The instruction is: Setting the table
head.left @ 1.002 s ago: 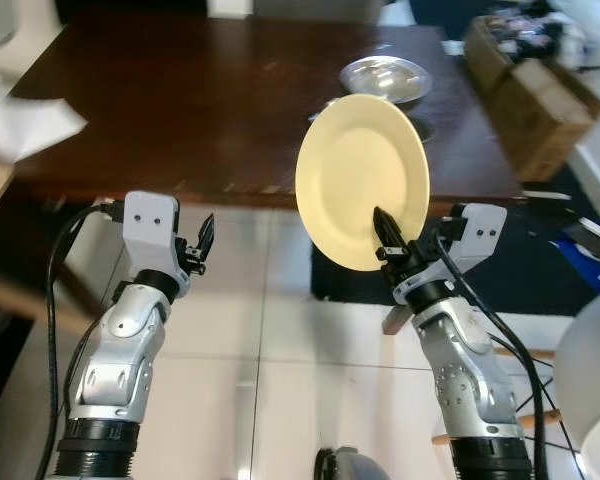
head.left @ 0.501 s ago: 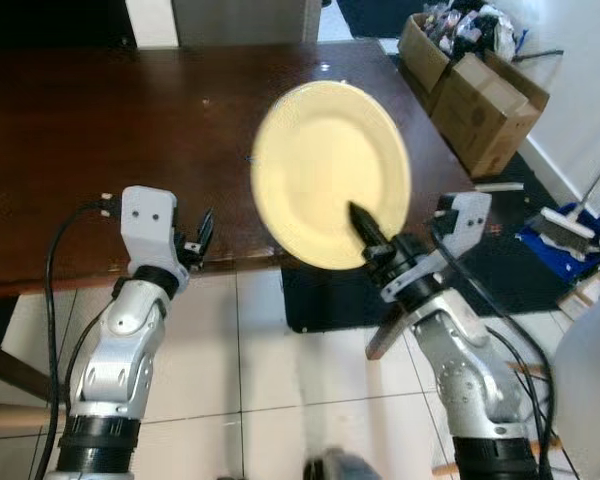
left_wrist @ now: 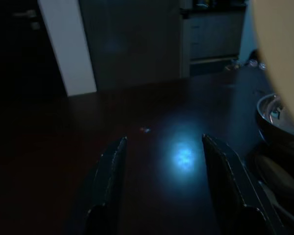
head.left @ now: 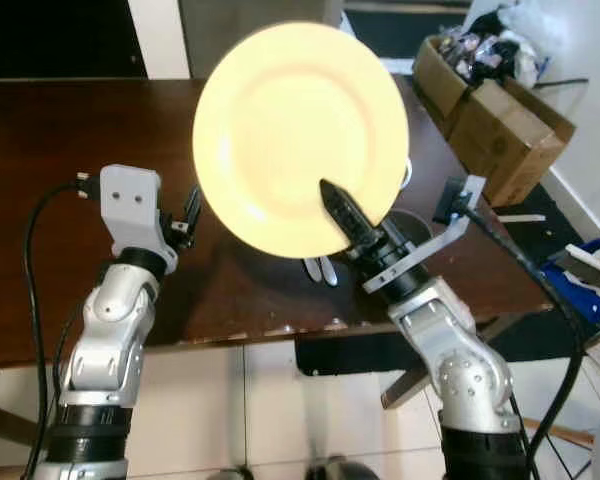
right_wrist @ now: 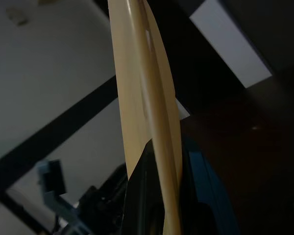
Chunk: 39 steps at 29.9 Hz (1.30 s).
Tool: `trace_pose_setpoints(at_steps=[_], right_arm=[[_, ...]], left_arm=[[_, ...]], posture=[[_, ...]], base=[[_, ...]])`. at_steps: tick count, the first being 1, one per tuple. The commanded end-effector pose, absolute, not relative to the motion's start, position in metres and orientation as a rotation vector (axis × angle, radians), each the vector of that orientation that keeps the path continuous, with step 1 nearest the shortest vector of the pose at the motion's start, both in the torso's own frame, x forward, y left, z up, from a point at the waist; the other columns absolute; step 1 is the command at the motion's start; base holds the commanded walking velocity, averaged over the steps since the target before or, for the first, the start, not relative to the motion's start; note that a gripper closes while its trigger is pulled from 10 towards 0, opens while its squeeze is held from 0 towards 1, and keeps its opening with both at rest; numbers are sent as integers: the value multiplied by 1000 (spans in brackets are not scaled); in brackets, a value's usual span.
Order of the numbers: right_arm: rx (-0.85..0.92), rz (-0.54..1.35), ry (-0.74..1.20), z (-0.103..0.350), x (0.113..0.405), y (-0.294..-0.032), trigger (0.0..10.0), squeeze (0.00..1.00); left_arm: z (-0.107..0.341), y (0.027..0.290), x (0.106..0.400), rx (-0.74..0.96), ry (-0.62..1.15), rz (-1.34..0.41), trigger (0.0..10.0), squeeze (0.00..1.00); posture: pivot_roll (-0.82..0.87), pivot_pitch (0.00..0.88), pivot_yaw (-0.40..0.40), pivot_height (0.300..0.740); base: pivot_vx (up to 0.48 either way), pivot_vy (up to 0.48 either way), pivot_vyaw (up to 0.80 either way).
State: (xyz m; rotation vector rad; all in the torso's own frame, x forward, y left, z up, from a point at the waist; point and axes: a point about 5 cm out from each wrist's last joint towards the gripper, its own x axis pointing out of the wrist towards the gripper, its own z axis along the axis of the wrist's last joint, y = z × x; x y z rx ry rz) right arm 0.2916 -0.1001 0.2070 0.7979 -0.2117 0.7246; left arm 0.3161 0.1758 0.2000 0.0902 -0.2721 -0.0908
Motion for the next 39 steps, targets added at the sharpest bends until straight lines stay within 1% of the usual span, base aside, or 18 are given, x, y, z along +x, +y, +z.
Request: trace_pose_setpoints(at_steps=[1, 2, 3, 5, 6, 8, 9, 12, 15, 20, 23, 28, 29, 30, 34, 36, 39], right_arm=[[817, 707, -178, 200, 294, -100, 10000, 0], [833, 689, -146, 194, 297, -99, 10000, 0], [870, 625, -57, 179, 305, -97, 10000, 0], [892, 585, 49, 166, 310, -94, 10000, 0], [944, 592, 66, 164, 311, -93, 10000, 0], [975, 601, 74, 164, 313, -92, 10000, 0], [975, 601, 74, 164, 313, -92, 10000, 0], [951, 715, 118, 170, 313, -80, 10000, 0], [949, 767, 127, 173, 312, -75, 10000, 0], [958, 749, 237, 163, 319, -62, 10000, 0], [958, 732, 325, 152, 319, -50, 10000, 0], [951, 730, 375, 142, 318, -43, 10000, 0], [940, 722, 393, 138, 318, -42, 10000, 0], [953, 700, 427, 130, 320, -40, 10000, 0], [969, 654, 449, 123, 324, -41, 10000, 0], [997, 605, 441, 121, 331, -46, 10000, 0], [1001, 597, 437, 120, 334, -47, 10000, 0]], left_arm=[[200, 172, 317, 104, -276, -102, 10000, 0], [200, 174, 316, 109, -278, -93, 10000, 0], [202, 177, 314, 121, -279, -83, 10000, 0], [204, 179, 313, 157, -293, -87, 10000, 0], [206, 180, 310, 176, -299, -98, 10000, 0], [210, 184, 306, 200, -316, -118, 10000, 0], [210, 184, 306, 200, -316, -118, 10000, 0], [223, 193, 299, 236, -344, -157, 10000, 0], [228, 196, 298, 246, -352, -163, 10000, 0], [244, 201, 298, 253, -387, -152, 10000, 0], [257, 199, 298, 251, -425, -157, 10000, 0], [269, 196, 297, 248, -450, -177, 10000, 0], [273, 194, 296, 252, -456, -191, 10000, 0], [278, 190, 295, 280, -450, -243, 10000, 0], [277, 185, 294, 365, -406, -307, 10000, 0], [277, 180, 292, 381, -386, -379, 10000, 0], [276, 179, 292, 387, -381, -391, 10000, 0]], posture=[[-106, 49, 37, 740], [-106, 49, 37, 740], [-106, 49, 37, 740], [-97, 48, 38, 740], [-97, 48, 38, 740], [-97, 48, 38, 740], [-97, 48, 38, 740], [-89, 56, 41, 740], [-89, 56, 41, 740], [-72, 62, 34, 740], [-62, 70, 28, 740], [-58, 72, 27, 740], [-58, 72, 27, 740], [-42, 80, 29, 740], [-34, 83, 30, 740], [-29, 87, 40, 740], [-26, 89, 46, 740]], base=[[480, 0, 0], [480, 0, 0], [364, 0, 0], [334, 0, 0], [262, 0, 0], [131, 0, 0], [0, 0, 0], [0, 0, 0], [0, 0, 0], [0, 0, 0], [0, 0, 0], [0, 0, 0], [0, 0, 0], [0, 0, 0], [0, 0, 0], [0, 0, 0], [0, 0, 0]])
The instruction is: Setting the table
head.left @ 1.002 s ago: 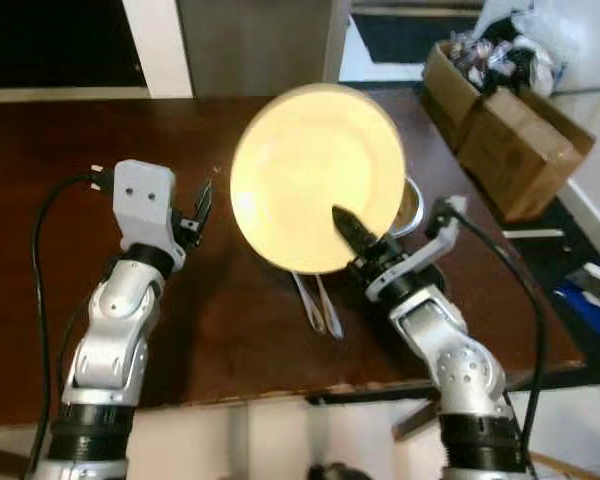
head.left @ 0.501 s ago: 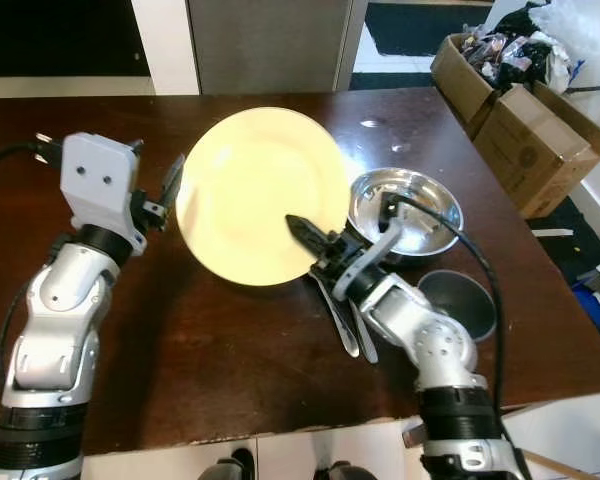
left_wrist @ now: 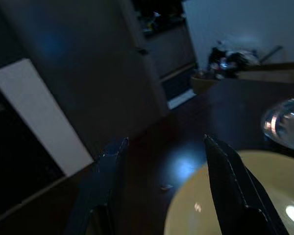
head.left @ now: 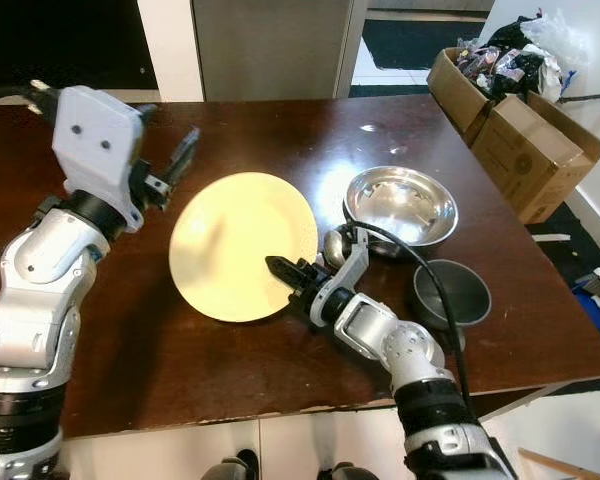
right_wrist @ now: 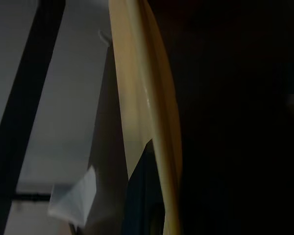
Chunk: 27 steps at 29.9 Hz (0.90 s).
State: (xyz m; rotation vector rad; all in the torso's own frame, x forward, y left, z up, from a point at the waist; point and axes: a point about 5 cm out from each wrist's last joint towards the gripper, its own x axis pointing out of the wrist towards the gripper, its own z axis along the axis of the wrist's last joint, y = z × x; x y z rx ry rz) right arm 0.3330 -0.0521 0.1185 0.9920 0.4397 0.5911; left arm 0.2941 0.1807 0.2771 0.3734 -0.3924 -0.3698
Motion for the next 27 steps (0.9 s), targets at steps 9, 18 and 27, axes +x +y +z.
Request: trace_pose_setpoints(at_steps=[9, 18, 27], right_arm=[[987, 594, 459, 112, 331, -44, 10000, 1000], [973, 659, 391, 124, 332, -43, 10000, 1000], [949, 713, 381, 139, 326, -47, 10000, 922]], left_arm=[[270, 174, 290, 378, -351, -408, 10000, 0], [266, 172, 291, 371, -334, -415, 10000, 0], [264, 169, 291, 354, -332, -416, 10000, 0]], posture=[[-22, 93, 50, 740], [-35, 93, 51, 740], [-53, 95, 32, 740]], base=[[0, 0, 0], [0, 0, 0], [0, 0, 0]])
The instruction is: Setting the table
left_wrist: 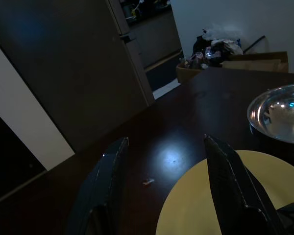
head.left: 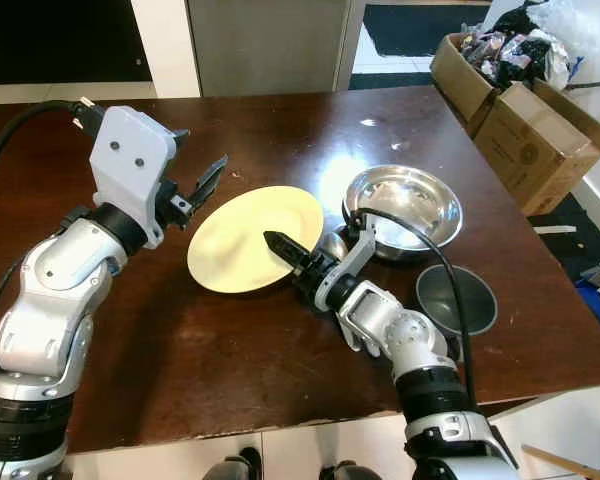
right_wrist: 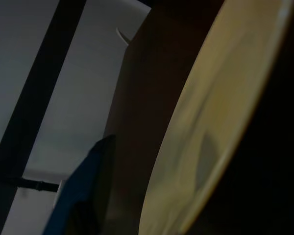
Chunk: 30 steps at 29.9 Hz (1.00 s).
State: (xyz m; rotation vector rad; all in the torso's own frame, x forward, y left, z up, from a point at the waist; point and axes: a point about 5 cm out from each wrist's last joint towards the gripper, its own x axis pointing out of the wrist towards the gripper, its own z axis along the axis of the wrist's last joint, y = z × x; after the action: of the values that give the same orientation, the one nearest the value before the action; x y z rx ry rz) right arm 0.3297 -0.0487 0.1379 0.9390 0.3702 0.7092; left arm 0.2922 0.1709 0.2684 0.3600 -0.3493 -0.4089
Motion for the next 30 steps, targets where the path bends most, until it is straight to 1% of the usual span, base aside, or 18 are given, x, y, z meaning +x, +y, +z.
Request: trace_pose_setpoints(at_steps=[1, 2, 4, 6, 7, 8, 9, 17, 20, 25, 28, 30], right_arm=[[953, 717, 379, 141, 324, -48, 10000, 922], [955, 717, 379, 142, 321, -49, 10000, 757], [956, 716, 380, 142, 319, -50, 10000, 757], [955, 714, 385, 141, 313, -52, 10000, 706], [959, 702, 396, 137, 307, -54, 10000, 659], [962, 695, 403, 135, 304, -56, 10000, 663], [972, 648, 429, 126, 294, -63, 10000, 663], [1036, 572, 439, 120, 276, -79, 10000, 663], [1022, 579, 452, 119, 271, -82, 10000, 663], [979, 646, 463, 125, 259, -83, 10000, 659], [817, 635, 462, 130, 254, -89, 10000, 659], [778, 627, 471, 131, 251, -91, 10000, 659]], left_arm=[[263, 169, 291, 353, -332, -416, 10000, 0], [263, 169, 291, 351, -331, -416, 10000, 0], [262, 168, 291, 350, -331, -416, 10000, 0], [262, 168, 291, 347, -331, -414, 10000, 0], [261, 167, 291, 344, -332, -415, 10000, 0], [261, 167, 291, 341, -333, -415, 10000, 0], [261, 164, 290, 318, -340, -429, 10000, 0], [260, 161, 291, 321, -337, -438, 10000, 0], [260, 159, 292, 320, -339, -444, 10000, 0], [260, 157, 292, 320, -344, -447, 10000, 0], [259, 157, 292, 319, -344, -444, 10000, 0], [259, 157, 292, 318, -343, -441, 10000, 0]], posture=[[-53, 95, 32, 740], [-54, 97, 29, 740], [-57, 99, 26, 740], [-63, 99, 24, 740], [-68, 101, 22, 740], [-68, 101, 22, 740], [-72, 104, 20, 740], [-88, 106, 24, 740], [-96, 102, 27, 740], [-97, 98, 25, 740], [-95, 99, 19, 740], [-98, 98, 19, 740]], base=[[0, 0, 0], [0, 0, 0], [0, 0, 0], [0, 0, 0], [0, 0, 0], [0, 0, 0], [0, 0, 0], [0, 0, 0], [0, 0, 0], [0, 0, 0], [0, 0, 0], [0, 0, 0]])
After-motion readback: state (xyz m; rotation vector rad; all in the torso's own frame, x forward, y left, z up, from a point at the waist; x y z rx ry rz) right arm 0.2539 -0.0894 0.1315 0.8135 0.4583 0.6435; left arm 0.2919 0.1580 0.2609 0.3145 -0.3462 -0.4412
